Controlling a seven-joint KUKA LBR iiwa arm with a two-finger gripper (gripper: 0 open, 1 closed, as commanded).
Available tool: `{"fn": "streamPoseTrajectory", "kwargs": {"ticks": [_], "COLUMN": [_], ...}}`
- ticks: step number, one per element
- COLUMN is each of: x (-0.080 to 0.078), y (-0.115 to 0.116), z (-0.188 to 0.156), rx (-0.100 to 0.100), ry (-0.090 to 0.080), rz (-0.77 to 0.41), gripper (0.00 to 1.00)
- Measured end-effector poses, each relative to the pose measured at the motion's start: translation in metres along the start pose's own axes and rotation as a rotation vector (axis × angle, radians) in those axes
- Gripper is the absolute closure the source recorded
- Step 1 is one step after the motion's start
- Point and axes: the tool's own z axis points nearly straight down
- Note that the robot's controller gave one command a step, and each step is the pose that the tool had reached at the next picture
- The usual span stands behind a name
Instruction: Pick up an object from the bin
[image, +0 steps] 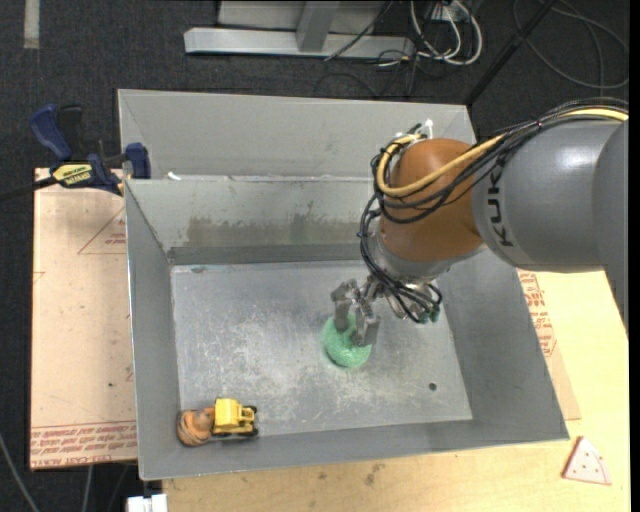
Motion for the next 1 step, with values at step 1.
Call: {"fn": "streamPoseTrajectory", "kwargs": {"ticks": [1], "x": [-0.0364], "y": [0.0102], "z": [-0.199], "rx": [0.003], "ry": [-0.009], "rz": [-0.007], "gripper": [1.0]}}
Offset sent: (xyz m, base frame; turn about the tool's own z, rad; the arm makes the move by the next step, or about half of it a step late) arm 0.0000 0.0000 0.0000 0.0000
